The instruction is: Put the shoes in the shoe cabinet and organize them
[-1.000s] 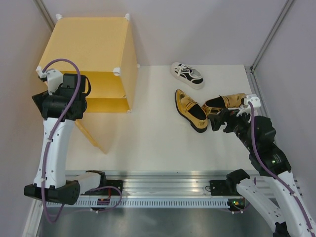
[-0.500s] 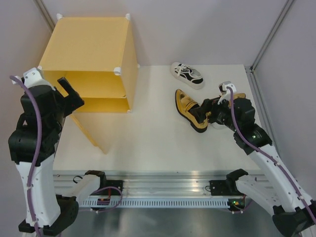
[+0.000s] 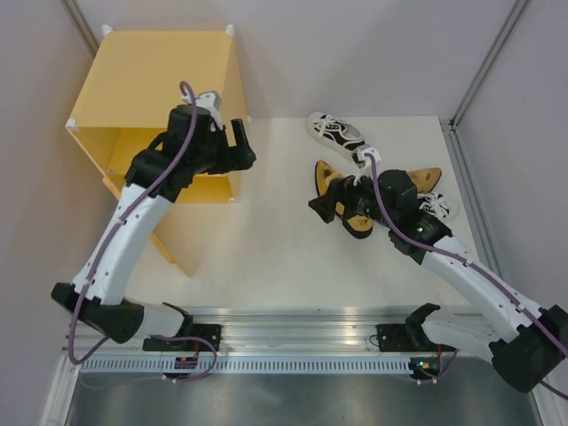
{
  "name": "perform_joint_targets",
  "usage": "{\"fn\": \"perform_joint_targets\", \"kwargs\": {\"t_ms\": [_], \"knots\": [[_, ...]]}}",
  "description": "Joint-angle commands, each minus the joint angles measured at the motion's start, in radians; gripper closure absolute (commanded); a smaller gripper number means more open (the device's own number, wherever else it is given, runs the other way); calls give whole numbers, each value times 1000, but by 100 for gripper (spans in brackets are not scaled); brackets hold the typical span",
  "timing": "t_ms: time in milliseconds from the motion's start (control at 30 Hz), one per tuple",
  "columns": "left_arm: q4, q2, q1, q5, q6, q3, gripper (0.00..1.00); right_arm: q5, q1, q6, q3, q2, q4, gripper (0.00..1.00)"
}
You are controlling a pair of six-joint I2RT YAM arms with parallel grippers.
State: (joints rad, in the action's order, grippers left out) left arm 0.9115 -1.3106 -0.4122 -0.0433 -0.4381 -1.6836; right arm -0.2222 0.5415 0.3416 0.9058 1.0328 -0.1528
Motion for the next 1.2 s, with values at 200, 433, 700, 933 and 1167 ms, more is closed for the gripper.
{"fn": "perform_joint_targets", "kwargs": {"t_ms": [200,433,700,933,1167], "knots": [[-178,-245,-71,-337,96,-165,12,75,215,5,-21,130,254,2],[-207,-285,-91,-415,121,-148,15,118,256,2,-61,118,262,2],[-207,-303,-134,-548,173,-136,15,153,255,5,-119,46,223,2],[-209,-369,-132,-581,167,-171,18,182,256,7,-151,-8,190,2],[-233,-463,-131,-583,228,-263,19,205,255,-3,-162,-45,162,2]]}}
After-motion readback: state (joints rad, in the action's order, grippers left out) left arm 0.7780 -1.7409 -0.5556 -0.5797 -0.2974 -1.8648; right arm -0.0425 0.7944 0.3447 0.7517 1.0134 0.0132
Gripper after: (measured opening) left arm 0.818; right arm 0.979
